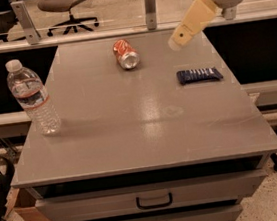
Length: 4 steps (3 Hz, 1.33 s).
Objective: Place coke can upright
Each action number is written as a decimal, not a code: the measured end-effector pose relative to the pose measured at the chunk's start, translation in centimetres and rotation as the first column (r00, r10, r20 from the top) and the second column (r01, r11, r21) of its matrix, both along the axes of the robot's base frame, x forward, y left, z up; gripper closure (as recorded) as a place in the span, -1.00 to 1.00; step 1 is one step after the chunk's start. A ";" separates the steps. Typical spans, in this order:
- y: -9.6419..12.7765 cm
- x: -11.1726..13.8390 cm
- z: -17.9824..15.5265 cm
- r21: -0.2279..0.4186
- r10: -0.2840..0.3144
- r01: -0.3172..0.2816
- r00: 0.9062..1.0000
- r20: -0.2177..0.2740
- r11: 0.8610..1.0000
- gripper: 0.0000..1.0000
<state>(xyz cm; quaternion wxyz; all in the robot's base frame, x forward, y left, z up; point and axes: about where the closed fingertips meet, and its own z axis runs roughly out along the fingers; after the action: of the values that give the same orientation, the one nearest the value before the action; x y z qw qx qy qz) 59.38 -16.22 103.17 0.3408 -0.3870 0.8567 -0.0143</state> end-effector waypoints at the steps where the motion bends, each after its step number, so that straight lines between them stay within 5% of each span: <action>1: 1.0 1.8 0.4 0.051 -0.122 0.118 0.988 0.091 0.992 -1.00; 2: 1.0 2.5 0.7 0.117 -0.201 0.189 0.974 0.102 0.975 -1.00; 3: 1.1 2.4 0.7 0.117 -0.201 0.189 0.975 0.098 0.975 -1.00; 4: 3.1 5.0 0.0 0.152 -0.196 0.180 0.976 0.091 0.972 -1.00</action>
Offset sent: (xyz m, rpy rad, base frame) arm 0.0162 0.0095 0.0039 0.0404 -0.0865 -0.1080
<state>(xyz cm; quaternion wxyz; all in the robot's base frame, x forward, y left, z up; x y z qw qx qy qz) 64.33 -13.09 103.13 0.4095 -0.2773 0.8691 -0.0054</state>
